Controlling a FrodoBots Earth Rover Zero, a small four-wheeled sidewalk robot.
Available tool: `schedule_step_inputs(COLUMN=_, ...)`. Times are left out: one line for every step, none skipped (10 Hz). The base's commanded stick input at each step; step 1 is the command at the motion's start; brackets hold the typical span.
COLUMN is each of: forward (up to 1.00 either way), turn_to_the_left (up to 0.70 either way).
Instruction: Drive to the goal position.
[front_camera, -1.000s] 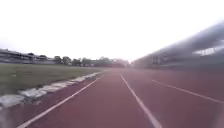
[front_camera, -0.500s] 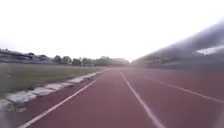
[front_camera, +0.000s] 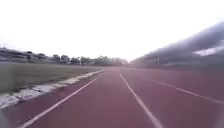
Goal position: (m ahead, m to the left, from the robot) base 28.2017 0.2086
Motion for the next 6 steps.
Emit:
schedule_step_inputs(forward=0.7, turn_to_the_left=0.0)
schedule_step_inputs(forward=0.69, turn_to_the_left=-0.01)
schedule_step_inputs(forward=0.69, turn_to_the_left=-0.12)
schedule_step_inputs(forward=0.69, turn_to_the_left=-0.21)
schedule_step_inputs(forward=0.69, turn_to_the_left=-0.28)
schedule_step_inputs(forward=0.69, turn_to_the_left=-0.28)
